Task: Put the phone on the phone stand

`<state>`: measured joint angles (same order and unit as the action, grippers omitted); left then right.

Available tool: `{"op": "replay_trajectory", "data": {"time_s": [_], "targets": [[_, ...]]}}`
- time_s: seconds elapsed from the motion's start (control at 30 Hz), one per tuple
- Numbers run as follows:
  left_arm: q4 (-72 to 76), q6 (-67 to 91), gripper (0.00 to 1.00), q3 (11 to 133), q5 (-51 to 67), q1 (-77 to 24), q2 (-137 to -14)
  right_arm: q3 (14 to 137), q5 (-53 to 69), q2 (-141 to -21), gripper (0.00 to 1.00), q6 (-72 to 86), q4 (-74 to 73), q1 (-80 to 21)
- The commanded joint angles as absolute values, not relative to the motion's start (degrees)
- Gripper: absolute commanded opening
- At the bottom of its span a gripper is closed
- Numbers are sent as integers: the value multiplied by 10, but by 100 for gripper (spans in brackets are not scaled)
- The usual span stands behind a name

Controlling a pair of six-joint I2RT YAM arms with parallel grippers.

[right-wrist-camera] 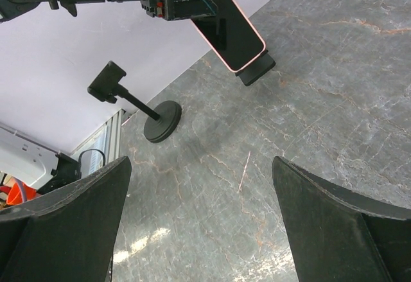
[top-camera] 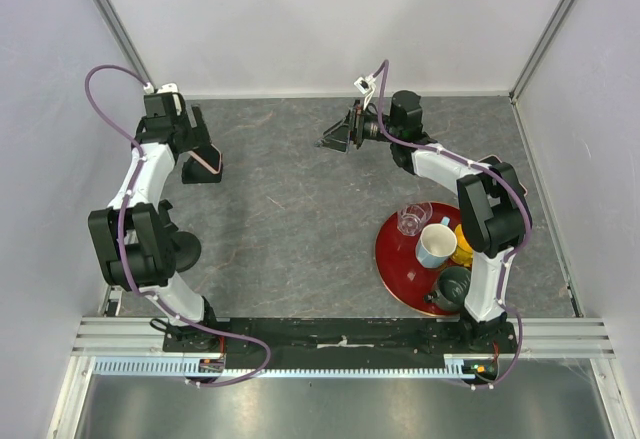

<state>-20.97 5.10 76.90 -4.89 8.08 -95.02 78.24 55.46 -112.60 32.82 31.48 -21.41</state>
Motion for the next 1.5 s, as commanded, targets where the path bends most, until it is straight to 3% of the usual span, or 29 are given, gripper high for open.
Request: {"op": "replay_trajectory", "data": {"time_s": [0.0, 0.37, 0.7, 1.0, 1.07, 1.3, 1.47], "targets": [[-211, 86, 100, 791, -69, 84, -950, 789, 563, -1128, 98, 327, 345, -214], [-205, 113, 99, 747, -109, 83, -865, 800, 549, -1121, 98, 289, 289, -214], [-228, 118, 68, 762, -157, 83, -889, 800, 549, -1121, 98, 289, 287, -215], [-241, 123, 65, 766, -215, 85, -909, 798, 552, -1116, 98, 287, 288, -215], [-240, 124, 66, 765, -204, 86, -900, 798, 552, -1116, 98, 284, 286, -215], [-229, 127, 91, 748, -160, 81, -848, 802, 547, -1115, 98, 276, 273, -215], [-263, 162, 94, 764, -148, 71, -793, 820, 504, -1107, 98, 188, 177, -227]]}}
